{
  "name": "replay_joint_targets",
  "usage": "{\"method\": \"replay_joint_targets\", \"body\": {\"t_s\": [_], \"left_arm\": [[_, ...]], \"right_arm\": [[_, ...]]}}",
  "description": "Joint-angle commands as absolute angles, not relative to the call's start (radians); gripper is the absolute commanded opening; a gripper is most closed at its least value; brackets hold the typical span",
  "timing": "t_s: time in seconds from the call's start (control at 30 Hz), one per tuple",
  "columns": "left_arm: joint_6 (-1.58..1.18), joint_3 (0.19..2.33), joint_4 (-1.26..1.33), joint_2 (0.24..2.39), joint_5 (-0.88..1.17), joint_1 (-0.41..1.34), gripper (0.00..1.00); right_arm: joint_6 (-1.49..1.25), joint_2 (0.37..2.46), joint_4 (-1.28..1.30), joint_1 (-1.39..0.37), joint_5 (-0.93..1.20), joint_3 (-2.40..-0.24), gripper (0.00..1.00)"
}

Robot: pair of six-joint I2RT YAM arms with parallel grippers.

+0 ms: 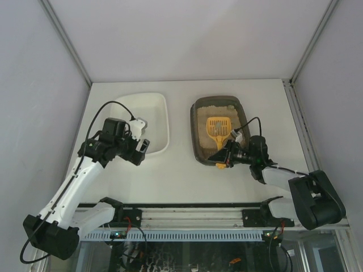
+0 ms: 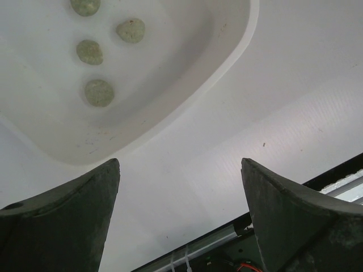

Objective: Clean the litter box

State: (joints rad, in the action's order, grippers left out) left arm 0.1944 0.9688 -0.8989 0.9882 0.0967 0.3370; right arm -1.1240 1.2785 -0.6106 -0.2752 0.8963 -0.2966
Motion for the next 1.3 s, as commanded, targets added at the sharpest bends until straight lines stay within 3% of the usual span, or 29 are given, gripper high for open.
{"method": "replay_joint_targets", "body": {"t_s": [0.0,0.17,0.27,0.4,0.57,0.9,1.0,1.1,1.17,1.27], "left_arm": [[0.159,0.932,-0.855,0.971,0.045,0.333,0.91],[0.134,0.891,-0.821,0.966,0.044,0.322,0.91],[0.133,0.875,-0.816,0.976,0.061,0.301,0.91],[0.142,0.858,-0.814,0.996,0.09,0.272,0.87],[0.153,0.86,-0.82,1.0,0.115,0.258,0.86],[0.154,0.918,-0.824,0.966,0.022,0.248,0.87],[0.151,0.942,-0.805,0.93,0.032,0.147,0.92],[0.166,1.001,-0.861,0.967,0.174,-0.037,1.0],[0.188,1.035,-0.899,0.992,0.364,-0.186,1.0],[0.188,1.074,-0.925,1.015,0.44,-0.342,1.0]], "right_arm": [[-1.22,1.264,-0.738,-0.217,0.905,-0.301,0.0],[-1.055,1.244,-0.46,-0.315,0.869,-0.415,0.0],[-1.125,1.216,-0.55,-0.231,0.86,-0.362,0.0],[-1.093,1.234,-0.515,-0.318,0.852,-0.389,0.0],[-1.138,1.208,-0.579,-0.221,0.867,-0.365,0.0],[-0.978,1.222,-0.152,-0.259,0.849,-0.745,0.0],[-0.936,1.334,-0.034,-0.284,0.872,-0.896,0.0],[-0.845,1.435,0.152,-0.374,0.814,-1.088,0.0],[-0.791,1.509,0.247,-0.46,0.759,-1.202,0.0],[-0.741,1.634,0.351,-0.555,0.698,-1.357,0.0]]}}
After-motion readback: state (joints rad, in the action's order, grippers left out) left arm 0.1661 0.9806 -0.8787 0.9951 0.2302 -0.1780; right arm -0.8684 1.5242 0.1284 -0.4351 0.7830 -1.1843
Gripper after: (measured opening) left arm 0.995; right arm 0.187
